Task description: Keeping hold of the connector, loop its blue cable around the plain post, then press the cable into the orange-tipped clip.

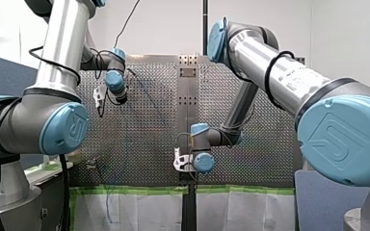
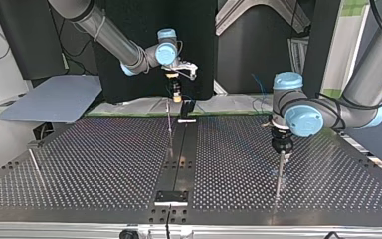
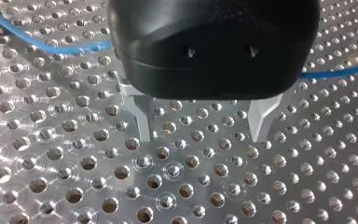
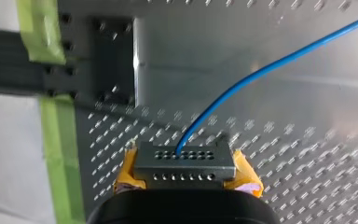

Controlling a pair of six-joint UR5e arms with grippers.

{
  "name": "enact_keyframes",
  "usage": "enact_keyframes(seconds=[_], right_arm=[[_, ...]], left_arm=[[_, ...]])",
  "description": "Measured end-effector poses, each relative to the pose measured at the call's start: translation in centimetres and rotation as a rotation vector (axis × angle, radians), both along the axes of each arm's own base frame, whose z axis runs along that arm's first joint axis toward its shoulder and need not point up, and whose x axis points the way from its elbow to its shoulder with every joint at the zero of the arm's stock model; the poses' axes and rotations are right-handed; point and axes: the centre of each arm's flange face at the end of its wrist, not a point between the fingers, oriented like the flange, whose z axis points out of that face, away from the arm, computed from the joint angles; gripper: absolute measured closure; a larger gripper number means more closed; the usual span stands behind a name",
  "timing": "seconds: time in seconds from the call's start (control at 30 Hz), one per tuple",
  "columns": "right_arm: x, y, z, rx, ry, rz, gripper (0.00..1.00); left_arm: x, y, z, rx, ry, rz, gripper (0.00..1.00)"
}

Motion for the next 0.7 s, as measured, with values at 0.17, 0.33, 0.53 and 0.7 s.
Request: enact_keyframes(seconds=[0.17, 0.33, 0.53, 0.7], right_arm=[[-1.4, -1.0, -2.3, 0.004, -0.018, -0.062, 1.00], [-3.3, -2.1, -5.1, 0.013, -0.044, -0.145, 1.00], [-4.9, -2.6, -8.2, 0.014, -0.055, -0.195, 1.00], [-5.6, -2.2, -10.9, 0.005, -0.033, -0.195, 1.00]], left_arm=[[0.0, 0.0, 0.0, -0.001, 0.001, 0.000, 0.00], [0.0, 0.0, 0.0, -0.001, 0.002, 0.000, 0.00], [-0.1, 0.0, 0.0, 0.001, 0.005, 0.000, 0.00], [-0.1, 0.0, -0.1, 0.002, 0.008, -0.001, 0.00]])
